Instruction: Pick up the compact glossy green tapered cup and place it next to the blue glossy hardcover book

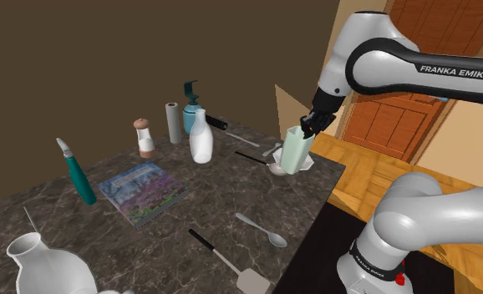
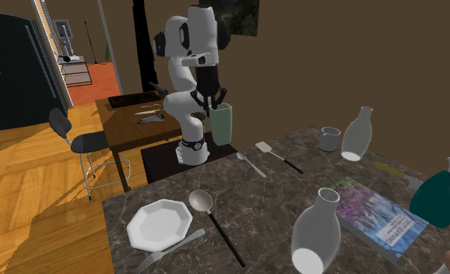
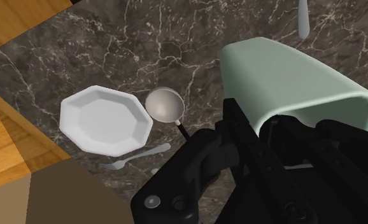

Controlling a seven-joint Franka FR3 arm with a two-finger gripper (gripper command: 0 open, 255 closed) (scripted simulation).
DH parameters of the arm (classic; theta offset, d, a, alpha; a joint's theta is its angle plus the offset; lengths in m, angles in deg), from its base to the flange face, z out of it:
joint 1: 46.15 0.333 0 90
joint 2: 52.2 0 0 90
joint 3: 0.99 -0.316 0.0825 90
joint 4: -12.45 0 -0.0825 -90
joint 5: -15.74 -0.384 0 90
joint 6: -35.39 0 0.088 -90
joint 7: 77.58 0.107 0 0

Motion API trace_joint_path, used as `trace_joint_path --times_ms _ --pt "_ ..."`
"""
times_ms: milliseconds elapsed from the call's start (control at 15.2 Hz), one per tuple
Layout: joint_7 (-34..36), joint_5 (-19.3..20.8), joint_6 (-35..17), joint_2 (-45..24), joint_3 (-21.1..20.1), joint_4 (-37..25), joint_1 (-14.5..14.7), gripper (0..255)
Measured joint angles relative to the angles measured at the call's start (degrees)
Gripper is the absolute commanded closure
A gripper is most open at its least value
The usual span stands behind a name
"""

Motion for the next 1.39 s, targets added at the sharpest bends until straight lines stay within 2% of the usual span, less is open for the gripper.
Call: trace_joint_path --times_ms 660,1386 --pt "0.6 -0.4 5.9 -2.3 -0.7 -8.2 0.2 255" --pt "13.0 -6.4 0.1 -17.4 -13.5 -18.0 2.8 255"
